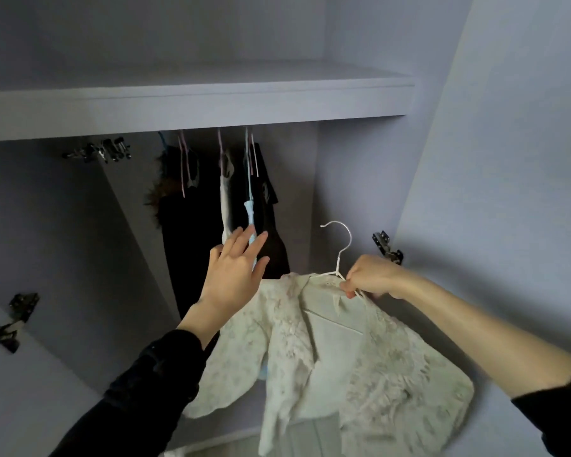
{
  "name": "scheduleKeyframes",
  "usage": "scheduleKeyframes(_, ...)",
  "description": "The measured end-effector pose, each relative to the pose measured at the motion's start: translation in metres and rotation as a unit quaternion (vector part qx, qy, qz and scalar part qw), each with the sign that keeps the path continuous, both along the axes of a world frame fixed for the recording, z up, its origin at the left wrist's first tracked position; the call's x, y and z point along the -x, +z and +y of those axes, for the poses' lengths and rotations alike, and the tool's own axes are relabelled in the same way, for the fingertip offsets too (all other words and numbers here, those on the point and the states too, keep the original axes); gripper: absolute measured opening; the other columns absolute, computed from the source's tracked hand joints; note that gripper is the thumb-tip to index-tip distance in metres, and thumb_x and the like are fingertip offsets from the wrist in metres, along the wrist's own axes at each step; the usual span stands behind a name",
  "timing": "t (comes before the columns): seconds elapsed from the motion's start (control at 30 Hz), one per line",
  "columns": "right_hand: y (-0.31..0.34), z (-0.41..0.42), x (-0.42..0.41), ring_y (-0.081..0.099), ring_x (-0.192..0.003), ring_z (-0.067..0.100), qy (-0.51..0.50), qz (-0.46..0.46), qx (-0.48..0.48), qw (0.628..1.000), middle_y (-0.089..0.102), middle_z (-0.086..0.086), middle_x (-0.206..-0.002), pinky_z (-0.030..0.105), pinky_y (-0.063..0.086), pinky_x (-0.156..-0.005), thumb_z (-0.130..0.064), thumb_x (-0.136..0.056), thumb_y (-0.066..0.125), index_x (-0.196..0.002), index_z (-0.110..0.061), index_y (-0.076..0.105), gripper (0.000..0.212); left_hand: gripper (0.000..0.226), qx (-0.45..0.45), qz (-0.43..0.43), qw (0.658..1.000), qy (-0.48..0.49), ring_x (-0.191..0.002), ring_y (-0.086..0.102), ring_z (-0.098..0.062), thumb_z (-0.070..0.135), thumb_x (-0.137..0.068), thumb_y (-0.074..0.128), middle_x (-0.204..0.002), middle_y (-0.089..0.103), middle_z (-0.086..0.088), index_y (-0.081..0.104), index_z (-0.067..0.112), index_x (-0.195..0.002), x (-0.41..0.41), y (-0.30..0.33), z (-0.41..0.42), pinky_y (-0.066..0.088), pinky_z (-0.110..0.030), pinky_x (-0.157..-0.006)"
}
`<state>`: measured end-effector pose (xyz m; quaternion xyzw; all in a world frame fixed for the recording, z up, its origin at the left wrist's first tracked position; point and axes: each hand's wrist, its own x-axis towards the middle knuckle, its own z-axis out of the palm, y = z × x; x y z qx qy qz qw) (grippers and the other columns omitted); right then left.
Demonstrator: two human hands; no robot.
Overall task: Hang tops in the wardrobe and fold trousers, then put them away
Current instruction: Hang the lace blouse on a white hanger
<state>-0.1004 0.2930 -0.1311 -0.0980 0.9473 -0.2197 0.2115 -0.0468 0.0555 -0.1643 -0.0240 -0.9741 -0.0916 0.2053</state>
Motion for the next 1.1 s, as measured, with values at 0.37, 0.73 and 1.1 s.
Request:
scheduleKeyframes(0.37,0.015,-0.013,0.043,0.047,-0.079,0.021,-0.147,0.016,0.078,0.986,0.050,0.005,-0.078,0.026,0.036,-0.061,-0.010,-0.078,0.067,-0.064,-0.006,0.058,0.017,0.052,0.062,0.142,0.987,-0.042,-0.146,0.001,-0.028,0.020,-0.098,0.045,-0.158,0.012,-0.011,0.029,0.015,-0.147,0.041,0.068,-0.031,0.001,-0.051,-0.115)
scheduleKeyframes(0.73,0.018,-0.066,0.153,0.055,-0.092,0.028,-0.142,0.049,0.223,0.963,0.060,0.013,-0.089,0.031,0.043,-0.081,-0.006,-0.088,0.053,-0.082,0.000,0.063,0.013,0.064,0.183,0.208,0.960,0.040,-0.144,0.001,-0.036,0.028,-0.094,0.050,-0.158,0.008,-0.013,0.019,0.018,-0.150,0.108,0.087,-0.049,0.000,-0.065,-0.108)
scheduleKeyframes(1.1,0.017,-0.131,0.252,0.049,-0.083,0.015,-0.118,0.087,0.376,0.915,0.057,0.005,-0.092,0.023,0.034,-0.067,-0.006,-0.093,0.046,-0.091,-0.010,0.065,0.019,0.086,0.296,0.330,0.892,0.086,-0.143,0.010,-0.033,0.019,-0.083,0.065,-0.154,0.017,-0.005,0.010,0.031,-0.148,0.144,0.082,-0.074,-0.001,-0.067,-0.106)
